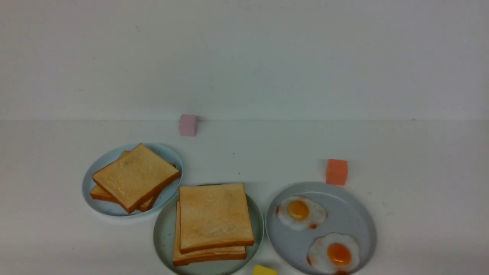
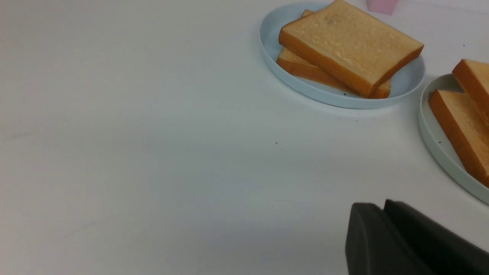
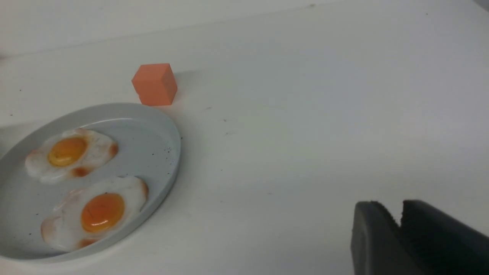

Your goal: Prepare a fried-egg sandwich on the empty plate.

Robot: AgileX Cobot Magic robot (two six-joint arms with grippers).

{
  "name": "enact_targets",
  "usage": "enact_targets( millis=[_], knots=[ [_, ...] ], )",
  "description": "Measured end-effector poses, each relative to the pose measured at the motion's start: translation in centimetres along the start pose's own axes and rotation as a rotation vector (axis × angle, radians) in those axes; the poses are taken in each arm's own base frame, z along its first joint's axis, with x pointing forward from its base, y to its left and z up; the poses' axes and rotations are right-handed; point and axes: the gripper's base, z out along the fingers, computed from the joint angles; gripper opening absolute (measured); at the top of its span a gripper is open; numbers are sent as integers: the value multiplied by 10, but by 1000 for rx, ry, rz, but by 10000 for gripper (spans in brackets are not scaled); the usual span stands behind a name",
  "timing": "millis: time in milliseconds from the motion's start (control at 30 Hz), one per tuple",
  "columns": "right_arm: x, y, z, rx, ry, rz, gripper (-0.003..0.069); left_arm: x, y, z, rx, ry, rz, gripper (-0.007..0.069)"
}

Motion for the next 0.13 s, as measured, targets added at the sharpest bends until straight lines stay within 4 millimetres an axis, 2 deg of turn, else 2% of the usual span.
enact_targets(
  millis=[133],
  knots=[
    [0,0,0,0,0,0,141,0,0,0,0,0,0,64]
  ],
)
